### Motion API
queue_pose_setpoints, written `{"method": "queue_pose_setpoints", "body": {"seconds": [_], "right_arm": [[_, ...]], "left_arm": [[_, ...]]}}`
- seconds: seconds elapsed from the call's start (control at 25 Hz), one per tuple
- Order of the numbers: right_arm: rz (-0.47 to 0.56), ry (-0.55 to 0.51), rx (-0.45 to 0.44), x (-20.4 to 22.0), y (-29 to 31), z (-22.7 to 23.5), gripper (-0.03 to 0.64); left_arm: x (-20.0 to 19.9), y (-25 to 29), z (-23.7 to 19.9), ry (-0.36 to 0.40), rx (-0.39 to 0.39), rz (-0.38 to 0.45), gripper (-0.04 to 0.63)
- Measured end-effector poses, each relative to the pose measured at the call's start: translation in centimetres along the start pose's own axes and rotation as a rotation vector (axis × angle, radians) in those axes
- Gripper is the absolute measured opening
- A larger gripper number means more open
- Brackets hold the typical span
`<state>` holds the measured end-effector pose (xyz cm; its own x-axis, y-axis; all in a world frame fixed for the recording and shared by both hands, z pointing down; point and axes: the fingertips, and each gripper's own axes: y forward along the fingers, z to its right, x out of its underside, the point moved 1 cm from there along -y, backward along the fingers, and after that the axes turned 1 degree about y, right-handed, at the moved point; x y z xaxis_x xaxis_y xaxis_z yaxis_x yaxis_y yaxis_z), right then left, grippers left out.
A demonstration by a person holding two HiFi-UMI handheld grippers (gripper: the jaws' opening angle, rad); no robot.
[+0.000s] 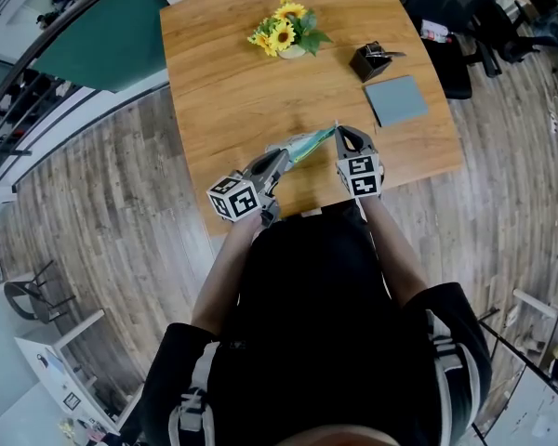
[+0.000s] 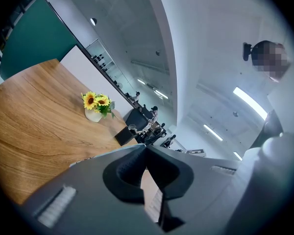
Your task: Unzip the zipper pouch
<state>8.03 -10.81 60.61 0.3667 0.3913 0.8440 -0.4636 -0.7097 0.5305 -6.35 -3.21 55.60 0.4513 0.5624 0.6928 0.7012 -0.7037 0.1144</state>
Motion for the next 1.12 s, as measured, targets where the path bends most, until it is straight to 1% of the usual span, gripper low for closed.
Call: {"method": "queue_pose_setpoints", "body": {"seconds": [0.56,0.64,0.8,0.96,1.08,1.12], "right_arm": [[-0.011,0.012,-0.006,0.5,0.6,0.5,0.009],[-0.023,0.021,-0.032,0.9,0.7,0.4,0.009],[-0.07,0.043,-0.114,2.0,1.2,0.4,0.017],[-0.089,0.044,-0.136,2.2,1.6,1.5,0.049],[-0.086,0.035,-0.143,2.1,1.9,2.2,0.04],[-0.087,0.028,-0.145,2.0,2.0,2.3,0.01]], "left_arm": [[0.1,0.7,-0.1,0.0,0.011,-0.008,0.002],[0.1,0.8,-0.2,-0.004,0.004,0.002,0.002],[0.0,1.2,-0.6,-0.021,-0.031,0.031,0.002],[-0.4,1.8,-0.6,-0.033,-0.061,0.066,0.002],[-0.9,1.9,-0.8,-0.035,-0.082,0.09,0.002],[-1.0,1.9,-0.8,-0.034,-0.09,0.097,0.002]]}}
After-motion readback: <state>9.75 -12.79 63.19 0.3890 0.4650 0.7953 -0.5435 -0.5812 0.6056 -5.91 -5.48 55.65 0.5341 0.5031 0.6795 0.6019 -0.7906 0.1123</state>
